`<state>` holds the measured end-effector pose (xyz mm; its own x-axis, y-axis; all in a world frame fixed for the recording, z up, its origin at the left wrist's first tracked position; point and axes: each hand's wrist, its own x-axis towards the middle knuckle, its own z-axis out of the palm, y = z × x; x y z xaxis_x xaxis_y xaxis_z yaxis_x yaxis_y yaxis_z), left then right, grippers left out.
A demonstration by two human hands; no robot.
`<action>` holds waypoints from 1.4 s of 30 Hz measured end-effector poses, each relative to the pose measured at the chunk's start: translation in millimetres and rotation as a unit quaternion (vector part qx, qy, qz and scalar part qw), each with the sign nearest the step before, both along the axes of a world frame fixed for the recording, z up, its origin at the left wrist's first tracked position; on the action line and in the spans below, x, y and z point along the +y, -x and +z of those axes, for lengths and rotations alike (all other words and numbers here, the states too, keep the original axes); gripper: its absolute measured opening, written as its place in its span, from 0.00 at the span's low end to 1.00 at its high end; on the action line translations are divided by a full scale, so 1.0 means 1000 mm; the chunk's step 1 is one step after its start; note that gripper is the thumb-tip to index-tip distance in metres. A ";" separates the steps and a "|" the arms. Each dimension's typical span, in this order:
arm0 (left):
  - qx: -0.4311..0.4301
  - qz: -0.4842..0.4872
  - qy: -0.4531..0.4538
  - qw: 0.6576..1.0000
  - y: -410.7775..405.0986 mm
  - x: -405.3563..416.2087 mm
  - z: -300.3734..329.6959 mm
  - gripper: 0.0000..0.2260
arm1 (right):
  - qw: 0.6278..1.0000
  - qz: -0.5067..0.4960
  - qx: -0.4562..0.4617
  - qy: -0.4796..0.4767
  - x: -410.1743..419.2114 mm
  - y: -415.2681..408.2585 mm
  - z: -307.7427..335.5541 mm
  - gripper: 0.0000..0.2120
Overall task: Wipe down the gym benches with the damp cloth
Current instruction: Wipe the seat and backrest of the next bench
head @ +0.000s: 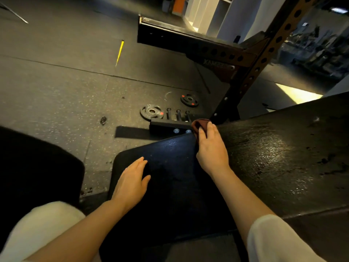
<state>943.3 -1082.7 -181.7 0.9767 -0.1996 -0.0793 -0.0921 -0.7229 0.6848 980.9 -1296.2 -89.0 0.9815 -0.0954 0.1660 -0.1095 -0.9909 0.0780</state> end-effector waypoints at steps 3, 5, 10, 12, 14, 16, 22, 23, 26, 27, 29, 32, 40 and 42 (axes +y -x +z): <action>0.033 0.062 0.011 0.997 0.004 0.017 -0.014 0.24 | 1.000 0.012 0.000 0.001 0.013 0.001 -0.009 0.30; 0.043 0.084 0.016 0.995 0.009 0.027 -0.023 0.23 | 1.000 0.025 0.002 -0.005 0.023 0.001 -0.016 0.30; 0.029 0.071 0.012 0.997 0.015 0.035 -0.034 0.23 | 0.998 0.047 0.019 -0.023 0.048 0.004 -0.033 0.30; 0.026 0.062 0.003 0.998 0.015 0.035 -0.036 0.23 | 0.997 0.064 0.027 -0.027 0.060 0.007 -0.039 0.29; 0.023 0.055 -0.014 0.998 0.015 0.034 -0.038 0.23 | 0.995 0.085 0.033 -0.033 0.073 0.010 -0.045 0.29; 0.026 0.048 -0.034 0.998 0.017 0.035 -0.039 0.23 | 0.992 0.108 0.039 -0.046 0.089 0.015 -0.054 0.28; 0.030 0.031 -0.045 0.998 0.025 0.041 -0.037 0.22 | 0.969 0.209 0.126 -0.040 0.147 0.044 -0.088 0.23; 0.032 0.037 -0.034 0.998 0.027 0.042 -0.036 0.22 | 0.967 0.215 0.135 -0.034 0.152 0.049 -0.093 0.23; 0.031 0.069 -0.010 0.997 0.034 0.044 -0.030 0.18 | 0.962 0.225 0.147 -0.059 0.154 0.058 -0.096 0.23; 0.031 0.095 -0.005 0.995 0.037 0.046 -0.026 0.16 | 0.958 0.232 0.147 -0.081 0.153 0.062 -0.095 0.23; 0.043 0.169 0.029 0.984 0.041 0.053 -0.019 0.11 | 0.941 0.240 0.152 -0.185 0.151 0.074 -0.090 0.24; 0.080 0.223 0.242 0.941 0.043 0.058 -0.002 0.08 | 0.896 0.169 0.057 -0.407 0.141 0.088 -0.077 0.29; 0.213 0.087 0.496 0.837 0.027 0.013 0.061 0.20 | 0.859 0.071 -0.081 -0.501 0.097 0.119 -0.026 0.34; 0.219 0.068 0.520 0.823 0.028 0.008 0.072 0.18 | 0.815 0.062 -0.070 -0.573 0.085 0.131 -0.018 0.35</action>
<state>915.5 -1074.5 -110.2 0.9192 -0.2724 -0.2845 0.3609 0.2929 0.8854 850.0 -1211.7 -106.5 0.9746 -0.1672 0.1490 0.0688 -0.4094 -0.9098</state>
